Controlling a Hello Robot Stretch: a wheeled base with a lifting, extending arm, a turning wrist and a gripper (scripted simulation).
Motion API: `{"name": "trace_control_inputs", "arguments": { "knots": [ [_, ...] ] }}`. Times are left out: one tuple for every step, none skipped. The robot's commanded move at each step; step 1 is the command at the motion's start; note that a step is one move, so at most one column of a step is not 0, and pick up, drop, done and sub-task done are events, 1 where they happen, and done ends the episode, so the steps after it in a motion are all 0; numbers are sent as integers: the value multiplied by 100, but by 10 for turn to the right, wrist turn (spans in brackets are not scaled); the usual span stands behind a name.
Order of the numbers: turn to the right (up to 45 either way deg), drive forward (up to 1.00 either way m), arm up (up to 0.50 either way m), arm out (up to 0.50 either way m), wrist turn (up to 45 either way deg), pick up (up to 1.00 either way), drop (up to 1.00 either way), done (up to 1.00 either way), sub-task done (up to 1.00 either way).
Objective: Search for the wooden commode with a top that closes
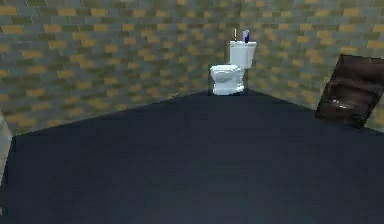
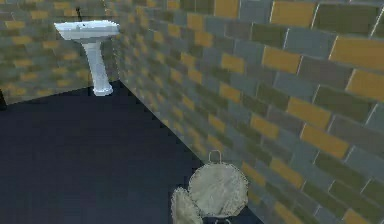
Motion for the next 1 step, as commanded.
{"name": "trace_control_inputs", "arguments": {
  "knots": [
    [420,0,0,0,0,0,0,0,0]
  ]
}}
